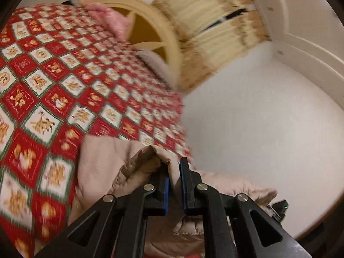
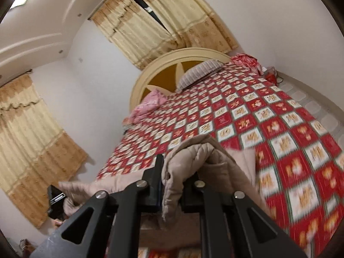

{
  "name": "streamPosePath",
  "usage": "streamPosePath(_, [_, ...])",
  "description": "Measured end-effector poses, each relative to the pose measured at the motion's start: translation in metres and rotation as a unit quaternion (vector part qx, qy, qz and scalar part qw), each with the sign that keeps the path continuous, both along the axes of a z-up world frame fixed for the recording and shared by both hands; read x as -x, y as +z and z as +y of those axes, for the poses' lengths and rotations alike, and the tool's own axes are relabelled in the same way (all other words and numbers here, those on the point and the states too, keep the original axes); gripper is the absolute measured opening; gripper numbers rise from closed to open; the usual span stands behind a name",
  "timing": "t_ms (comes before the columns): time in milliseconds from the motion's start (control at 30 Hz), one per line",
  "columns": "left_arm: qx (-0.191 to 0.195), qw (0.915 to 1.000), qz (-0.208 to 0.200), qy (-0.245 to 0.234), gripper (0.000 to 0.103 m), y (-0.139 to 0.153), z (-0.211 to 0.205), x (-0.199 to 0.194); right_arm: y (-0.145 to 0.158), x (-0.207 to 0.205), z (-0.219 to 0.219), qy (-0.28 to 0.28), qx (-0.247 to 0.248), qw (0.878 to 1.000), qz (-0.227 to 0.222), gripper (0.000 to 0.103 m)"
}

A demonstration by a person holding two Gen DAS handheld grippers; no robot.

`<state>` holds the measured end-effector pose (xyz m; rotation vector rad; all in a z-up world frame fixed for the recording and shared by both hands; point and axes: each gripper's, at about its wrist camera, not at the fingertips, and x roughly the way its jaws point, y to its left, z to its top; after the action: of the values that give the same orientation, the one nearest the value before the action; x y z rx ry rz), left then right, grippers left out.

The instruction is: Fold large clothes

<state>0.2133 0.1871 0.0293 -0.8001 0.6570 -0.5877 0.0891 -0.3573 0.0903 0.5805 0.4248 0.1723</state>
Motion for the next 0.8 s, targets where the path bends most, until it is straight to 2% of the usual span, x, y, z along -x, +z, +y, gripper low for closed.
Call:
streamPosePath(100, [-0.022,0.9983,0.045,0.031,0.009,-0.023,-0.008,-0.049,-0.021,-0.069,-0.006,-0.019,0.012,0.999,0.035,0.015])
streamPosePath(167, [-0.032,0.9954,0.075,0.050,0.009,-0.043,-0.011,-0.076,-0.046,-0.112,-0.012,-0.032,0.010,0.998,0.061,0.015])
streamPosePath(267, [-0.034,0.9889,0.125,0.072,0.009,-0.080,-0.012,-0.111,-0.089,-0.155,-0.022,-0.049,0.007,0.994,0.097,0.015])
streamPosePath(367, [-0.051,0.9849,0.149,0.072,0.013,-0.104,-0.015,-0.132,-0.130,-0.187,-0.026,-0.059,0.011,0.990,0.126,0.017])
streamPosePath(400, [-0.049,0.9846,0.153,0.068,0.014,-0.112,-0.015,-0.136,-0.146,-0.195,-0.027,-0.063,0.011,0.989,0.134,0.018])
streamPosePath(467, [-0.021,0.9832,0.172,0.056,0.015,-0.127,-0.012,-0.143,-0.161,-0.201,-0.028,-0.066,0.012,0.988,0.139,0.021])
streamPosePath(533, [0.026,0.9792,0.197,0.044,0.017,-0.138,-0.002,-0.149,-0.170,-0.204,-0.029,-0.064,0.012,0.988,0.142,0.023])
streamPosePath(600, [0.071,0.9763,0.202,0.031,0.020,-0.140,0.011,-0.150,-0.172,-0.205,-0.030,-0.062,0.008,0.988,0.140,0.025])
streamPosePath(667, [0.090,0.9765,0.193,0.033,0.024,-0.130,0.023,-0.147,-0.174,-0.204,-0.033,-0.056,-0.007,0.989,0.139,0.027])
streamPosePath(700, [0.084,0.9791,0.181,0.038,0.027,-0.121,0.026,-0.143,-0.174,-0.205,-0.036,-0.052,-0.020,0.989,0.140,0.028])
streamPosePath(733, [0.052,0.9837,0.162,0.058,0.032,-0.107,0.030,-0.138,-0.174,-0.205,-0.038,-0.048,-0.033,0.988,0.142,0.029])
streamPosePath(800, [-0.015,0.9861,0.127,0.106,0.061,-0.080,0.037,-0.128,-0.168,-0.201,-0.046,-0.041,-0.063,0.987,0.143,0.033])
